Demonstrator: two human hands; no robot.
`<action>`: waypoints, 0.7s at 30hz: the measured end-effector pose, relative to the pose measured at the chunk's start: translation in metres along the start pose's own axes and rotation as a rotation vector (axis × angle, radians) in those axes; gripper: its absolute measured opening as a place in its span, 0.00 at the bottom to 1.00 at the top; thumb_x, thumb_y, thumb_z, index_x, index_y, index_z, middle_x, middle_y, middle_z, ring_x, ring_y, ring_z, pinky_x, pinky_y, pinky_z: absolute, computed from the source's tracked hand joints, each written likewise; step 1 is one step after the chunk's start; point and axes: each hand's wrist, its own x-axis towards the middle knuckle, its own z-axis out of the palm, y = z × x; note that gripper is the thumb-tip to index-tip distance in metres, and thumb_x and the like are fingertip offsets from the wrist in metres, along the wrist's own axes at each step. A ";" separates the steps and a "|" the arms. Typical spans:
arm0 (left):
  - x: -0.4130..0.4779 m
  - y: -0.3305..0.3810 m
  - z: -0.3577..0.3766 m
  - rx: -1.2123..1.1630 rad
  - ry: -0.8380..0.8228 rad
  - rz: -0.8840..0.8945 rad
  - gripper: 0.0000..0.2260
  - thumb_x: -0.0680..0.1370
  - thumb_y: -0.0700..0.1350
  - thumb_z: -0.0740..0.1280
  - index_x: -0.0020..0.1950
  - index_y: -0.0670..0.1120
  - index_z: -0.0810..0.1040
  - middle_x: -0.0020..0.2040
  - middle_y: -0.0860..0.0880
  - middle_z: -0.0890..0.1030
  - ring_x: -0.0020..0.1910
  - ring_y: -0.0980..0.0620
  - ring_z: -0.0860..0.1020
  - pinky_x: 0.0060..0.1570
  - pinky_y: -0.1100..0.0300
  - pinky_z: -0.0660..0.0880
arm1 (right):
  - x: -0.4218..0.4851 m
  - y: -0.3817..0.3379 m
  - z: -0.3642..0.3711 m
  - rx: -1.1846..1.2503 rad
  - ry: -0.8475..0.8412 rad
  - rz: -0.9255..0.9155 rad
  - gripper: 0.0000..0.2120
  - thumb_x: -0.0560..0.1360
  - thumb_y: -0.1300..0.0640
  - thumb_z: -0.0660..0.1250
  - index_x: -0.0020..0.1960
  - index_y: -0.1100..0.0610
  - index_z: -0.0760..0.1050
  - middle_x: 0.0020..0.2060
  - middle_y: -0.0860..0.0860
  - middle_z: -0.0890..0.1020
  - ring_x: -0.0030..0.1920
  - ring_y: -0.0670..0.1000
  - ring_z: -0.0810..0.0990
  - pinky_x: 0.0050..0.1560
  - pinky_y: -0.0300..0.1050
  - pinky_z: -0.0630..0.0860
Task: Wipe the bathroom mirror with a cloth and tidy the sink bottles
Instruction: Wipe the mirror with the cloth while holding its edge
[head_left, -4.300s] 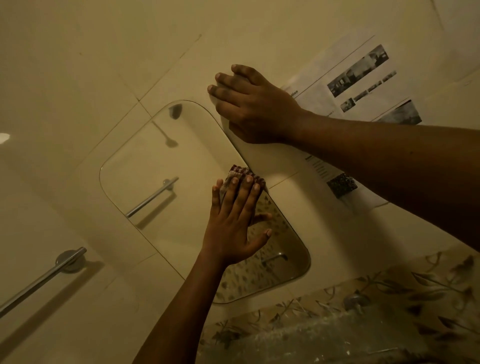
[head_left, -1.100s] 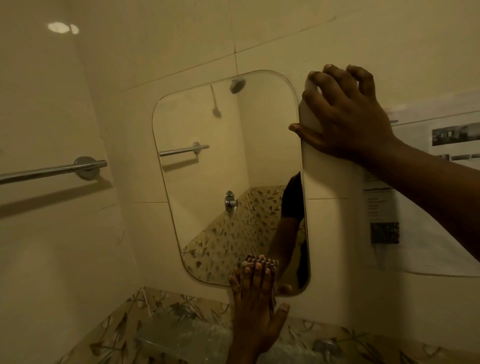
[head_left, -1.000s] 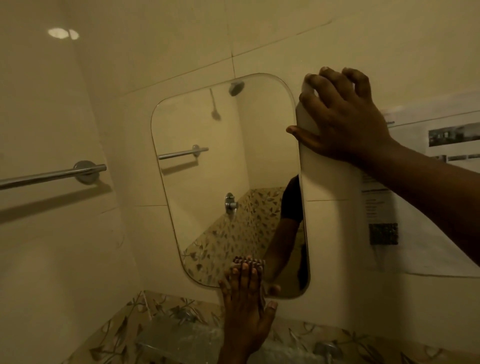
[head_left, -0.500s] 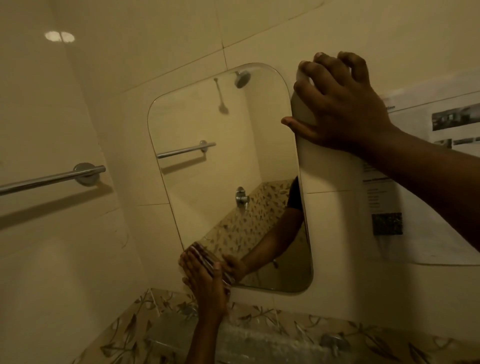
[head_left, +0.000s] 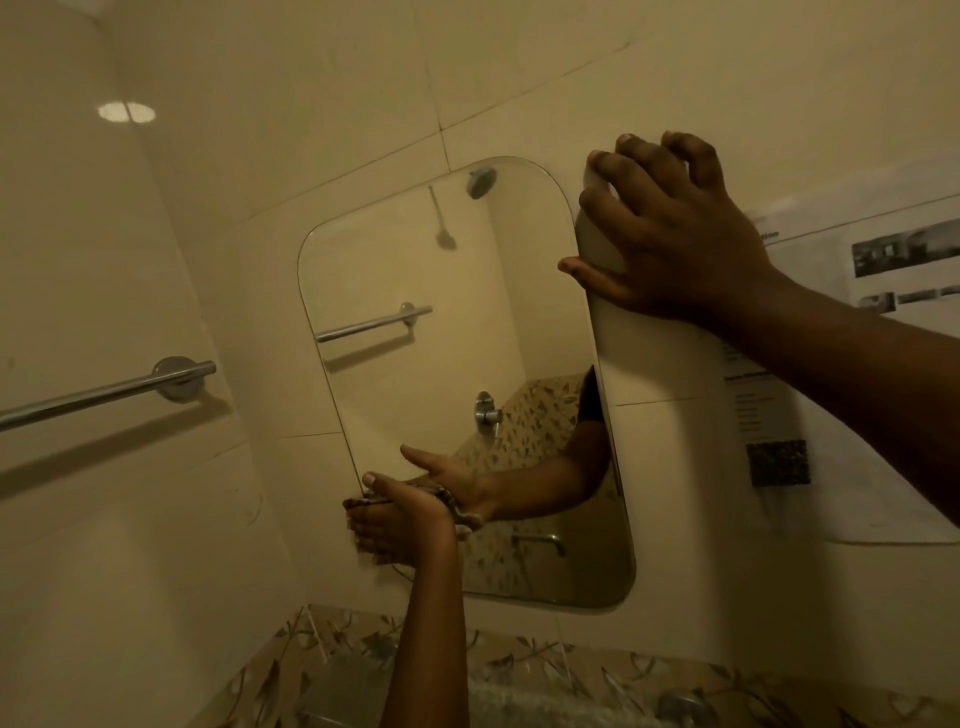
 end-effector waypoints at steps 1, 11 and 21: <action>-0.001 0.010 0.002 -0.005 0.016 0.021 0.37 0.86 0.66 0.46 0.88 0.44 0.49 0.88 0.42 0.50 0.88 0.41 0.47 0.85 0.40 0.41 | 0.000 0.000 0.000 0.000 -0.003 -0.001 0.35 0.84 0.31 0.50 0.69 0.62 0.70 0.74 0.63 0.72 0.76 0.65 0.69 0.76 0.61 0.59; -0.008 0.159 0.034 -0.057 0.006 0.254 0.41 0.84 0.70 0.44 0.88 0.45 0.45 0.89 0.43 0.46 0.88 0.43 0.43 0.85 0.42 0.39 | 0.000 0.001 -0.001 -0.020 -0.001 -0.004 0.35 0.84 0.32 0.51 0.68 0.62 0.71 0.73 0.63 0.73 0.76 0.65 0.69 0.76 0.62 0.59; -0.018 0.252 0.050 0.000 -0.027 0.442 0.42 0.84 0.70 0.46 0.88 0.43 0.43 0.89 0.43 0.44 0.88 0.42 0.40 0.85 0.41 0.38 | 0.000 0.000 0.001 -0.040 0.015 -0.014 0.34 0.84 0.32 0.51 0.67 0.61 0.73 0.73 0.63 0.74 0.75 0.65 0.71 0.76 0.62 0.61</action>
